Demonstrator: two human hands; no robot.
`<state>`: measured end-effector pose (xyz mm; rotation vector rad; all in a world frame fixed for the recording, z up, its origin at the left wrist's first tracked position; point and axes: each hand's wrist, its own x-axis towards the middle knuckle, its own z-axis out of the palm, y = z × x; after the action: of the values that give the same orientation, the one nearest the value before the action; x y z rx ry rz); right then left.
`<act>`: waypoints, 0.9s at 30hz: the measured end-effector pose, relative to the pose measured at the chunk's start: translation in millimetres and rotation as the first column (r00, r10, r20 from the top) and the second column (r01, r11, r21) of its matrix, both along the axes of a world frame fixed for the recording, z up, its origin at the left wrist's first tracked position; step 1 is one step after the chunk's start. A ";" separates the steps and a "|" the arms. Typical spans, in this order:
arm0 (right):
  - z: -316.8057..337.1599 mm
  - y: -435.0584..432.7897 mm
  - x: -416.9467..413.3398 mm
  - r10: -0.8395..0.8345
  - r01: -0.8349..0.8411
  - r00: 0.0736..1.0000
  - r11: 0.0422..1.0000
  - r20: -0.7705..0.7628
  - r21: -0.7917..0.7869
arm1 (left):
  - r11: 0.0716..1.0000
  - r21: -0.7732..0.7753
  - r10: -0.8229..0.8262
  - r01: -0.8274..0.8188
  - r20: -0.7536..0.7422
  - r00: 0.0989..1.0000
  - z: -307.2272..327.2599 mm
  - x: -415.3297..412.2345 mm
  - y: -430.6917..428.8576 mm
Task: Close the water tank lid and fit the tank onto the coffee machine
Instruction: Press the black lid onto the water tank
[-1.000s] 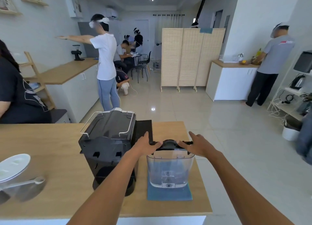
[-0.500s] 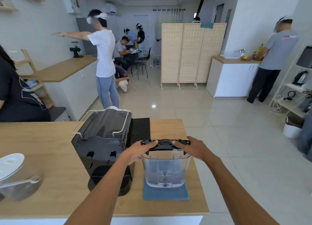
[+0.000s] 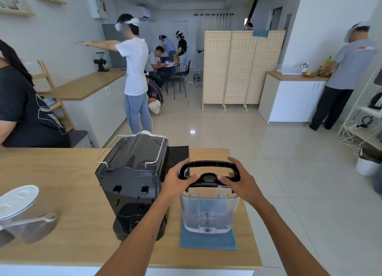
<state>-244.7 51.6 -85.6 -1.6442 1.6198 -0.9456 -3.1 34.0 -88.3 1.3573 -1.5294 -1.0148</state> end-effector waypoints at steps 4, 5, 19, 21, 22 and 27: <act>-7.8 5.3 2.2 -0.024 0.028 0.996 0.999 0.090 -0.038 | 0.998 -0.047 0.045 -0.048 -0.065 0.997 1.1 -15.7 6.2; -5.7 7.0 5.3 -0.034 0.040 0.993 0.998 0.114 -0.052 | 0.996 -0.039 0.070 -0.075 -0.110 0.991 3.4 -19.4 8.1; -11.0 12.2 14.7 -0.100 0.129 0.932 0.990 0.348 -0.061 | 0.994 0.021 0.112 -0.110 -0.230 0.967 5.1 -30.2 14.2; -13.8 14.1 13.1 -0.080 0.107 0.944 0.992 0.321 -0.066 | 0.996 0.027 0.084 -0.080 -0.176 0.981 3.9 -25.4 15.5; -13.9 16.0 12.6 -0.071 0.097 0.951 0.993 0.301 -0.071 | 0.998 0.031 0.066 -0.062 -0.149 0.987 2.4 -23.1 15.5; -17.2 23.6 5.8 -0.017 0.040 0.983 0.992 0.183 -0.123 | 0.999 0.037 -0.019 0.025 -0.146 0.989 -0.5 -16.5 21.1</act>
<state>-238.9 75.3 -102.8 -1.5695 1.4905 -1.1982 -19.6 55.0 -88.8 1.2664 -1.4256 -1.1370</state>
